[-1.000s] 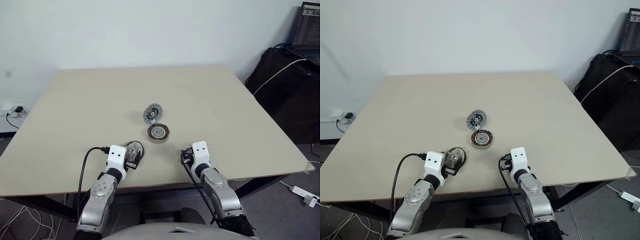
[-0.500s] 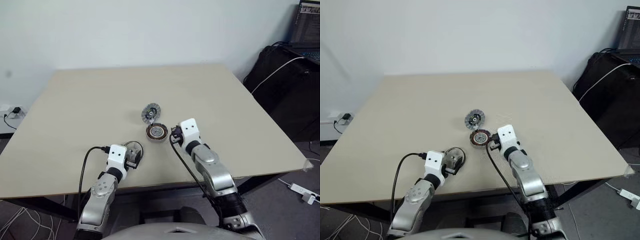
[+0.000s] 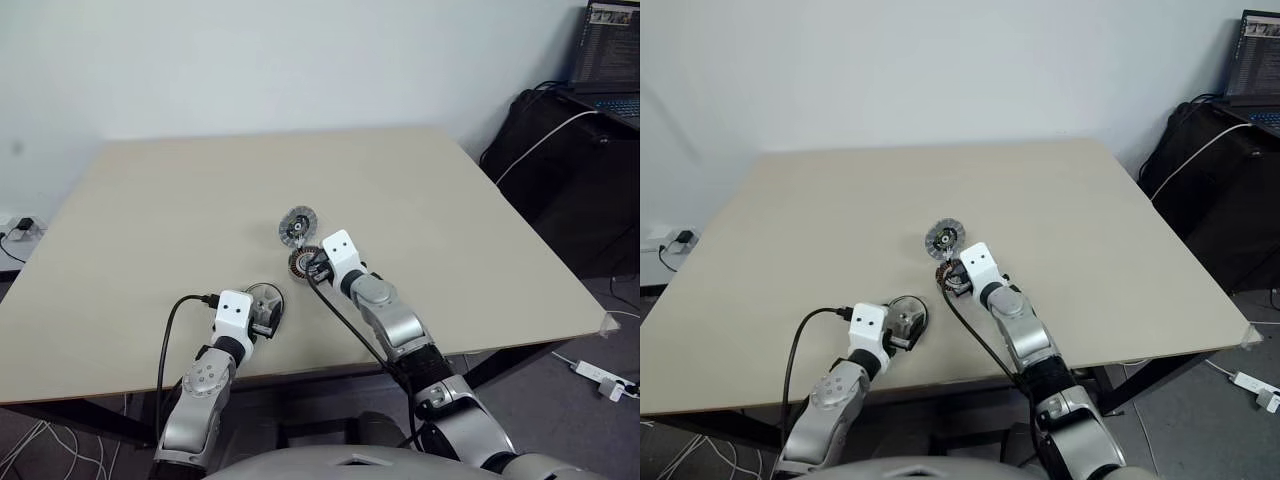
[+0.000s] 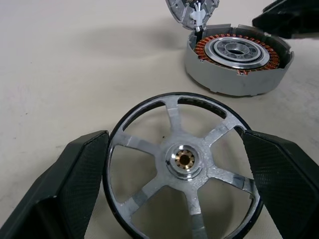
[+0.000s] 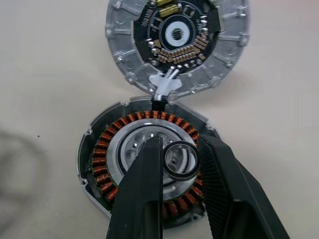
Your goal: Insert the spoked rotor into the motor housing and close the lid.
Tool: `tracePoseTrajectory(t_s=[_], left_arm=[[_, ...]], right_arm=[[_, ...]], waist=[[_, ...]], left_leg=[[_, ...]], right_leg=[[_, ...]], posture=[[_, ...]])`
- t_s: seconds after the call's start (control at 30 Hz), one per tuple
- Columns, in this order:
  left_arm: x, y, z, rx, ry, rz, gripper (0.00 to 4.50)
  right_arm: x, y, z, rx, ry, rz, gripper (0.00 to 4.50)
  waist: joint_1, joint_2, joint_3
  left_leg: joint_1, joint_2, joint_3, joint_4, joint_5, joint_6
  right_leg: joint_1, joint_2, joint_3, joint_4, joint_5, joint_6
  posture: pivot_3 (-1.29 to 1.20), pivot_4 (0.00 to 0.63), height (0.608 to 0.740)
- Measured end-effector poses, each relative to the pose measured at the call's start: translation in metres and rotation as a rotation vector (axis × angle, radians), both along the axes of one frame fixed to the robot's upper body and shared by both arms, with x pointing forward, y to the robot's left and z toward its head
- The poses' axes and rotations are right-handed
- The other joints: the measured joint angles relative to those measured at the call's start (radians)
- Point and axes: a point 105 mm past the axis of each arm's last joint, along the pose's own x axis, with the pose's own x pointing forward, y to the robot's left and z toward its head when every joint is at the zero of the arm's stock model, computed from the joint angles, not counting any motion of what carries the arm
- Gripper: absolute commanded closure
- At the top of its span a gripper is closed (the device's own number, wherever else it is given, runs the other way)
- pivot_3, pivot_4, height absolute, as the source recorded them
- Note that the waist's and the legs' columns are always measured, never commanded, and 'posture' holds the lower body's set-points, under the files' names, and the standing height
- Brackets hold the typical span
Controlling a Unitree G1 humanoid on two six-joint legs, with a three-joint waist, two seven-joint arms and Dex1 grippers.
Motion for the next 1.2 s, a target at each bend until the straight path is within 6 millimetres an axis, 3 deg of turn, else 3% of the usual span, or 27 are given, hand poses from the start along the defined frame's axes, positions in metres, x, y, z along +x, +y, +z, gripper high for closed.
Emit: tracePoseTrajectory(t_s=[0.37,0.83,1.07,1.2], left_arm=[[-0.001,0.003,-0.001,0.005,0.003,0.025,0.00],[-0.001,0.004,0.000,0.007,-0.003,0.034,0.00],[-0.001,0.006,0.001,0.009,-0.006,0.043,0.00],[-0.001,0.006,0.001,0.007,-0.006,0.049,0.00]], right_arm=[[0.006,0.015,-0.004,0.000,0.011,0.045,3.81],[0.011,0.012,-0.015,-0.004,0.040,0.031,3.81],[0.013,0.015,-0.015,0.005,0.036,0.033,1.54],[0.014,0.014,-0.007,0.038,0.015,0.025,1.54]], waist=[[-0.001,0.000,0.000],[-0.003,0.000,0.000],[-0.007,0.000,0.000],[-0.008,0.001,0.000]], left_leg=[[0.000,0.000,0.000,0.000,0.000,0.000],[0.000,0.000,0.001,0.000,0.000,-0.001],[0.000,0.000,0.001,0.000,0.001,-0.001],[0.000,0.000,0.001,0.000,0.001,-0.001]], right_leg=[[0.000,0.000,0.000,0.000,0.000,0.000],[0.000,0.000,0.001,0.001,0.000,0.000],[0.000,0.000,0.001,0.001,0.000,0.000],[0.000,0.000,0.001,0.001,0.000,0.000]], posture=[[0.00,0.000,0.740],[0.00,0.000,0.740],[0.00,0.000,0.740],[0.00,0.000,0.740]])
